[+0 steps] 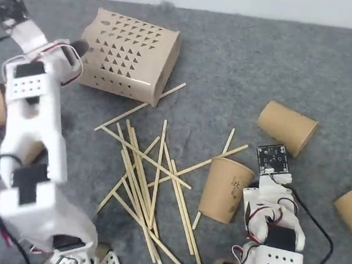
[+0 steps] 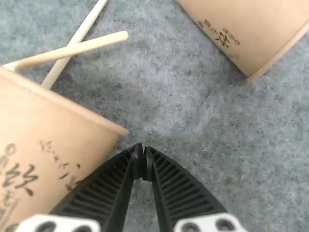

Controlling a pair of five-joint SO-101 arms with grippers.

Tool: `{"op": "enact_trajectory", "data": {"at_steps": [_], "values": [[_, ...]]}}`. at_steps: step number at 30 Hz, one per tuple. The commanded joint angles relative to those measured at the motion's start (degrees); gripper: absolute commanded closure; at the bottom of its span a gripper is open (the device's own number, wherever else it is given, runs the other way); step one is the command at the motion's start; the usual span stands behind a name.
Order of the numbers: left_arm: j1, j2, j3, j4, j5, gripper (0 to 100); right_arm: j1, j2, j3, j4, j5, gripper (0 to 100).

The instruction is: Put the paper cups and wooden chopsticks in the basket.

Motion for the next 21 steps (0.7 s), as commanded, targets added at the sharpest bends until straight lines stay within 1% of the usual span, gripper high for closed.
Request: {"op": "enact_trajectory", "data": {"at_steps": [1,5,7,14,21], "values": [[-2.99,9.67,-14.99,6.59,-0.53,79,0.66,-0.75,-0.44,-1.10,0.62,99.1],[-5.01,17.41,-27.47,13.80,-0.53,95,0.66,-0.75,-0.44,-1.10,0.62,99.0],[-5.01,20.84,-32.04,17.05,-0.53,99,0.66,-0.75,-0.44,-1.10,0.62,99.0],[-2.29,29.63,-41.10,26.46,-0.53,98,0.66,-0.75,-0.44,-1.10,0.62,99.0],[1.93,30.42,-46.73,38.07,-0.53,98,0.66,-0.75,-0.44,-1.10,0.62,99.0]]}}
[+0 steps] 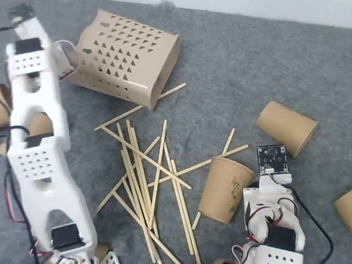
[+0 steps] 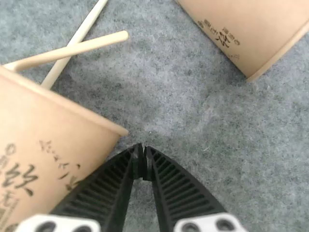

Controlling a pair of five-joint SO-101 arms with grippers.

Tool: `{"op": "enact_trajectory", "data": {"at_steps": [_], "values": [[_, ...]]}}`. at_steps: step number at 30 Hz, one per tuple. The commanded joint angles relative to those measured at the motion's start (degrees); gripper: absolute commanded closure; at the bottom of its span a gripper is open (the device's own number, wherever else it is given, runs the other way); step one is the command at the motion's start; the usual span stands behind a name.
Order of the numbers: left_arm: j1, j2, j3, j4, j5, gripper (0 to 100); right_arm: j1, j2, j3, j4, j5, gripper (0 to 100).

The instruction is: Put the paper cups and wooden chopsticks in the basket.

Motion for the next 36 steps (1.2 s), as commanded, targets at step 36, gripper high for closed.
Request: {"op": "enact_trajectory", "data": {"at_steps": [36], "values": [[0.44,15.82,-33.54,10.55,3.25,99,0.66,-0.75,-0.44,-1.10,0.62,99.0]]}}
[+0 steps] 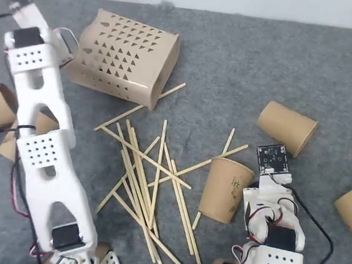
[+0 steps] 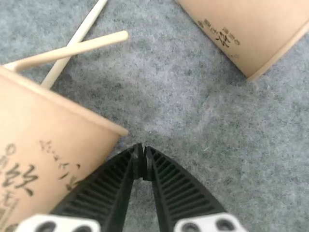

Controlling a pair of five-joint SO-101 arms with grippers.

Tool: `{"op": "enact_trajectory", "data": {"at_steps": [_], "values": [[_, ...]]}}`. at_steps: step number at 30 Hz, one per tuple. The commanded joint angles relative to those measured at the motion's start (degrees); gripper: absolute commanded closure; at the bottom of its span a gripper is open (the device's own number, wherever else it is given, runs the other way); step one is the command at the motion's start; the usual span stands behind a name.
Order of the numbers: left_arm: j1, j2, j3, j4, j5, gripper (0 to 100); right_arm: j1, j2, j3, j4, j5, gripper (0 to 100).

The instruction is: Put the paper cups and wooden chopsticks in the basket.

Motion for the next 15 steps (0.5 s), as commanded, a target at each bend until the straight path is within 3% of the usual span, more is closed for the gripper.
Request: {"op": "enact_trajectory", "data": {"at_steps": [1,15], "values": [[0.09,0.44,-2.07,-0.97,3.87,99,0.66,-0.75,-0.44,-1.10,0.62,99.0],[8.44,0.35,-2.24,11.25,7.82,99,0.66,-0.75,-0.44,-1.10,0.62,99.0]]}}
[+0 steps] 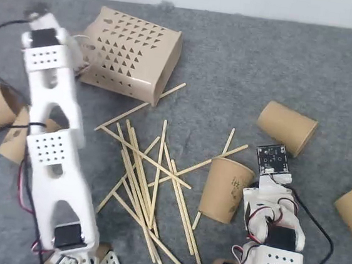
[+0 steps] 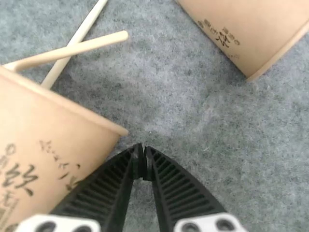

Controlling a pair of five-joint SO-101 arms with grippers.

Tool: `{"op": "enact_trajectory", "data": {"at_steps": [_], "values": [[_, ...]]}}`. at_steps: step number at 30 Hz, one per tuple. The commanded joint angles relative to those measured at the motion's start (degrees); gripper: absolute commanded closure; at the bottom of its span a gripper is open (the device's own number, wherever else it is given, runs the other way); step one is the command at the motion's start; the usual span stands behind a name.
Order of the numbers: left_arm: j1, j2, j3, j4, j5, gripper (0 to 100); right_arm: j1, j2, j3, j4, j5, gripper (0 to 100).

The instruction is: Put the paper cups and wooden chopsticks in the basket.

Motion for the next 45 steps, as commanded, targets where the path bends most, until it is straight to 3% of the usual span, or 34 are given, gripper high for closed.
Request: {"op": "enact_trajectory", "data": {"at_steps": [1,8,15,22,25,29,34,37,40,45], "values": [[4.48,-1.05,-3.21,3.87,2.29,99,0.66,-0.75,-0.44,-1.10,0.62,99.0],[6.68,-1.05,-10.51,5.36,2.37,99,0.66,-0.75,-0.44,-1.10,0.62,99.0],[1.41,-7.21,-14.02,5.01,1.58,99,0.66,-0.75,-0.44,-1.10,0.62,99.0],[-4.31,-8.18,-13.85,-5.45,-0.26,99,0.66,-0.75,-0.44,-1.10,0.62,99.0],[-5.01,-8.18,-13.85,-8.70,-7.12,99,0.66,-0.75,-0.44,-1.10,0.62,99.0],[-5.89,-8.53,-15.25,-4.84,-12.48,99,0.66,-0.75,-0.44,-1.10,0.62,99.0],[-5.71,-8.18,-28.26,5.89,-14.51,99,0.66,-0.75,-0.35,-2.15,0.62,99.0],[-6.24,-8.97,-30.46,5.63,-15.30,99,0.66,-0.75,-0.35,-2.24,0.62,99.0],[-7.12,-9.67,-27.91,5.80,-15.30,99,0.66,-0.75,-0.35,-2.24,0.62,99.0],[-7.56,-15.03,-11.56,5.71,-16.09,99,0.66,-0.75,-0.26,-2.42,0.62,99.0]]}}
